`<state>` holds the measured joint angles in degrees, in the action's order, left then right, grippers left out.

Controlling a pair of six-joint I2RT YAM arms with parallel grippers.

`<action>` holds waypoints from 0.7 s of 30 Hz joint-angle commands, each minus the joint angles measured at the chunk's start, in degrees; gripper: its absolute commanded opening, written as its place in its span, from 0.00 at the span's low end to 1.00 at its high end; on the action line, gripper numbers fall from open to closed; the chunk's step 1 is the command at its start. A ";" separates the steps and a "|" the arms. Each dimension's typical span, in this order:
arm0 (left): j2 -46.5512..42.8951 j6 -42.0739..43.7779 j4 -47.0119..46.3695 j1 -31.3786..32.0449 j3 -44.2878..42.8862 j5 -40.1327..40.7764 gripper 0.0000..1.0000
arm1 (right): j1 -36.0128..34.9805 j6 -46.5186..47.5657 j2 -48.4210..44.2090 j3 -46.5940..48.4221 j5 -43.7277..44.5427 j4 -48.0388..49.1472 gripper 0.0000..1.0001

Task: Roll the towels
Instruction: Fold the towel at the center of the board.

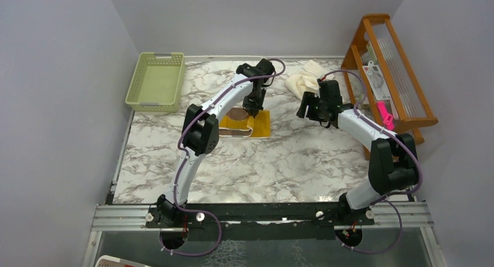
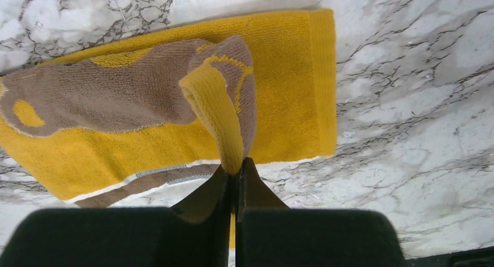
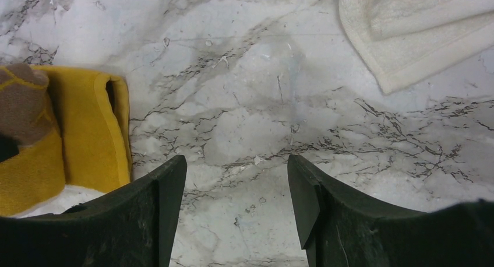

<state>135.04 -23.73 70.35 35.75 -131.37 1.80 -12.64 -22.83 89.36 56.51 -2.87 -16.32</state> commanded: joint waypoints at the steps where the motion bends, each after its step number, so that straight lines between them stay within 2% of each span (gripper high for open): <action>1: 0.96 -0.66 1.56 0.29 1.02 -3.12 0.04 | 0.08 -0.05 -1.07 -0.39 -1.45 1.76 0.65; 4: 0.13 0.95 -1.71 0.43 3.00 -7.05 0.35 | 0.08 0.11 -1.23 -0.72 -2.14 2.26 0.68; 6: -2.04 1.91 -5.56 0.36 5.33 -9.67 0.66 | 0.08 0.37 -1.59 -1.06 -2.79 3.02 0.69; 7: -3.46 2.27 -7.79 0.15 6.48 -11.38 0.77 | 0.08 0.48 -1.94 -1.25 -3.23 3.66 0.69; 9: -6.20 2.52 -11.69 -0.98 8.22 -15.08 0.80 | 0.08 1.03 -2.85 -2.08 -5.26 5.47 0.70; 13: -13.30 2.55 -19.74 -5.07 12.96 -22.00 0.80 | -0.92 1.80 -4.77 -4.54 -14.87 12.84 0.69; 15: -18.20 1.40 -25.39 -8.75 18.96 -23.71 0.77 | -3.95 1.99 -3.97 -4.03 -17.26 15.12 0.68; 18: -25.49 -1.41 -34.85 -15.46 32.01 -25.76 0.70 | -10.39 3.23 0.79 1.11 -15.89 14.05 0.67; 21: -30.59 -2.68 -43.30 -20.51 43.26 -24.97 0.65 | -13.51 1.02 5.70 4.57 -17.79 16.32 0.67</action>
<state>110.52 -23.73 41.30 21.56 -99.37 -20.47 -22.04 -21.21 89.80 56.42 -15.68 -5.39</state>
